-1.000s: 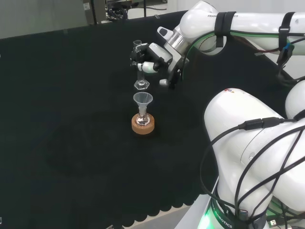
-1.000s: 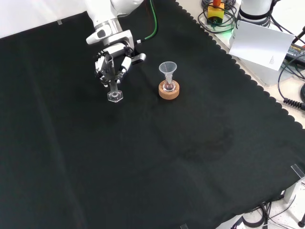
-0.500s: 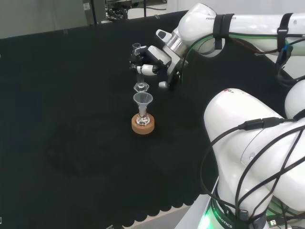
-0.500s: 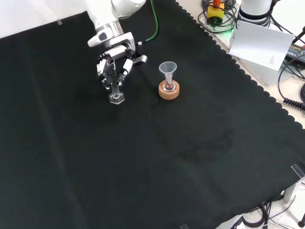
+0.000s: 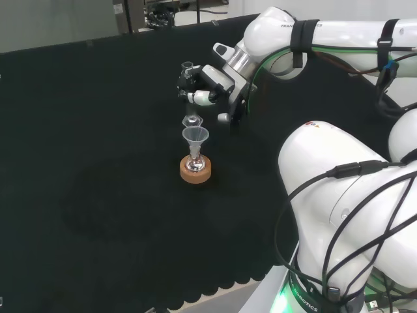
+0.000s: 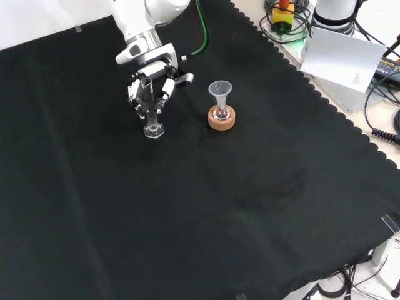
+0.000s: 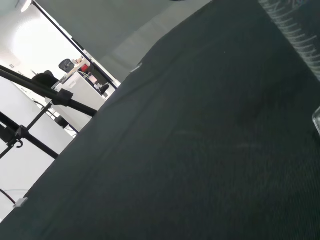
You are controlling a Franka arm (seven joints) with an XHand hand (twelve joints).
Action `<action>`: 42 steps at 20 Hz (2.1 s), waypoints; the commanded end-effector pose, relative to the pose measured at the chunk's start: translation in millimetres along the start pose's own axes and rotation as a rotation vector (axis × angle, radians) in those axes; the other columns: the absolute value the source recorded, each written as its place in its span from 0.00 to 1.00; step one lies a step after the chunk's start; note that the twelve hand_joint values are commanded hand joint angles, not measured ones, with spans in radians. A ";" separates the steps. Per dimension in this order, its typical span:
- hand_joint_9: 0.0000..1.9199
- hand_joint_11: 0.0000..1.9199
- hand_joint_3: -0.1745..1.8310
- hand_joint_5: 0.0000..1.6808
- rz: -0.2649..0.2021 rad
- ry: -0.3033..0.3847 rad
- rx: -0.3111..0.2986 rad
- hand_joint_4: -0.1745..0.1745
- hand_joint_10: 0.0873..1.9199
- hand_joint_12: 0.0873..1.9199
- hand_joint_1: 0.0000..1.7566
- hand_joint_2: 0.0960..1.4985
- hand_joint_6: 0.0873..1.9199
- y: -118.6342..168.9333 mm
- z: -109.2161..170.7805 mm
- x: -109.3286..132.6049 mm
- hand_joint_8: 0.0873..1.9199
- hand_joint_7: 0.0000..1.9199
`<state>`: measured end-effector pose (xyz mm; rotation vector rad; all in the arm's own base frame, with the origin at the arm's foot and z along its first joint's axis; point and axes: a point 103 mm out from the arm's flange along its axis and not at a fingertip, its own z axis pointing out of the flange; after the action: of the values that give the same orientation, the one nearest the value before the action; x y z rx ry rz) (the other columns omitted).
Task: Put the graduated cylinder back on the table.
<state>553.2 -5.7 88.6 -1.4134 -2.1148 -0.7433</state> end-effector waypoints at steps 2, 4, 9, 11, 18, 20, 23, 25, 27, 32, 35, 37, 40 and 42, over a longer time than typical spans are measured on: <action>0.60 0.51 0.03 0.41 0.010 0.003 0.040 0.32 0.01 0.48 0.65 0.76 0.40 -5.1 -2.3 -0.4 0.30 0.39; 0.58 0.47 0.01 0.40 0.012 -0.002 0.060 0.34 0.01 0.50 0.64 0.76 0.38 -6.0 -4.7 0.2 0.29 0.38; 0.53 0.37 0.00 0.36 0.030 -0.027 0.077 0.36 0.00 0.58 0.61 0.73 0.35 -4.3 -12.0 4.2 0.29 0.34; 0.52 0.34 0.00 0.34 0.041 -0.036 0.090 0.36 0.00 0.60 0.60 0.72 0.33 -1.7 -16.5 6.1 0.29 0.33; 0.44 0.27 0.00 0.25 0.055 -0.087 0.113 0.31 0.04 0.64 0.55 0.68 0.20 4.2 -37.1 15.2 0.31 0.25; 0.40 0.26 0.00 0.25 0.051 -0.119 0.101 0.30 0.11 0.65 0.54 0.67 0.16 4.7 -47.5 19.4 0.32 0.22; 0.31 0.23 0.00 0.24 0.059 -0.173 0.089 0.30 0.22 0.66 0.53 0.65 0.11 5.2 -67.4 28.7 0.33 0.16; 0.26 0.21 0.00 0.23 0.076 -0.231 0.088 0.29 0.28 0.67 0.51 0.64 0.08 6.0 -84.2 34.6 0.33 0.12; 0.20 0.16 0.00 0.21 0.095 -0.245 0.062 0.28 0.31 0.69 0.50 0.63 0.05 3.6 -100.1 41.6 0.32 0.07; 0.15 0.12 0.00 0.19 0.119 -0.352 0.066 0.27 0.34 0.70 0.47 0.61 0.01 -12.4 -142.1 63.1 0.33 0.03; 0.14 0.11 0.00 0.18 0.125 -0.402 0.051 0.27 0.35 0.71 0.46 0.61 0.00 -25.7 -165.1 82.3 0.33 0.02; 0.14 0.11 0.00 0.18 0.128 -0.432 0.044 0.27 0.35 0.71 0.46 0.61 0.00 -36.6 -177.3 98.1 0.33 0.02; 0.14 0.11 0.00 0.18 0.133 -0.494 0.046 0.27 0.36 0.71 0.45 0.61 0.00 -54.0 -189.6 121.0 0.33 0.02; 0.14 0.11 0.00 0.18 0.136 -0.556 0.056 0.27 0.36 0.71 0.45 0.61 0.00 -67.6 -193.9 135.6 0.33 0.02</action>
<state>518.1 -68.4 271.4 -1.7466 -2.2954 -0.4443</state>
